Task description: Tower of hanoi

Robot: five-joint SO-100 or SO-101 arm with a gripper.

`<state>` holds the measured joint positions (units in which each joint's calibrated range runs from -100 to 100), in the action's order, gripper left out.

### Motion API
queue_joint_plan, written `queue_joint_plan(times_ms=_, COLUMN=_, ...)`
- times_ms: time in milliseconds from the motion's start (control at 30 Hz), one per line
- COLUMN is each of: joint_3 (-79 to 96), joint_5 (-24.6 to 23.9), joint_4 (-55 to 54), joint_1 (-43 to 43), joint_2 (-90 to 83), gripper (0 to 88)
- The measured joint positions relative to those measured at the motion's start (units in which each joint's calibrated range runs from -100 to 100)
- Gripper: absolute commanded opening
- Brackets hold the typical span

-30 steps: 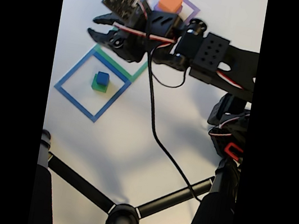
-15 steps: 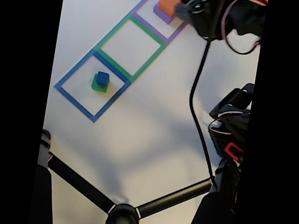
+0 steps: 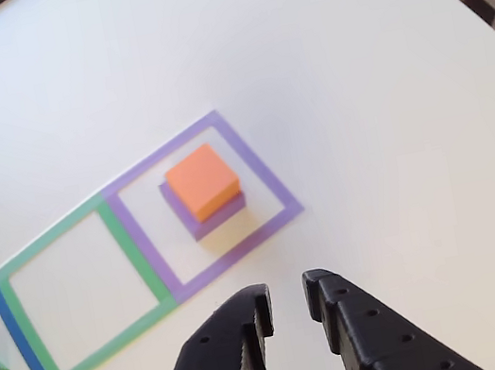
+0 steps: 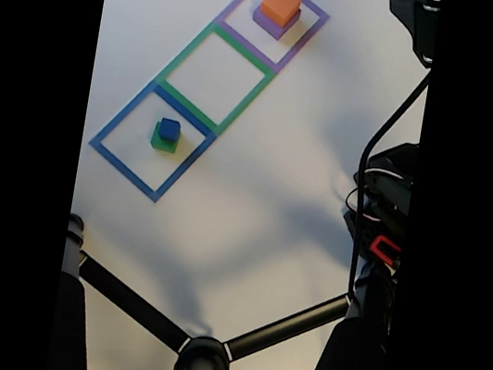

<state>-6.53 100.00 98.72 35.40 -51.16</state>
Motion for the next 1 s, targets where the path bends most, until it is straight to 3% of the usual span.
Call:
queue_joint_plan(times_ms=67, joint_3=1.5, joint_5=0.0, joint_4=0.0, joint_1=2.7, joint_2=-0.1, gripper=6.2)
queue_joint_plan(times_ms=200, joint_3=5.0, joint_5=0.0, joint_4=0.0, joint_1=5.0, joint_2=-0.7, gripper=19.8)
queue_joint_plan(times_ms=333, joint_3=11.4, joint_5=0.0, joint_4=-2.1, joint_1=7.6, joint_2=-1.8, gripper=20.9)
queue_joint_plan(times_ms=533, joint_3=27.8, joint_5=0.0, joint_4=-15.9, joint_1=10.1, joint_2=-5.5, gripper=31.3)
queue_joint_plan(times_ms=1000, joint_3=60.2, joint_5=0.0, joint_4=-53.6, joint_1=11.8, joint_2=-6.2, gripper=42.7)
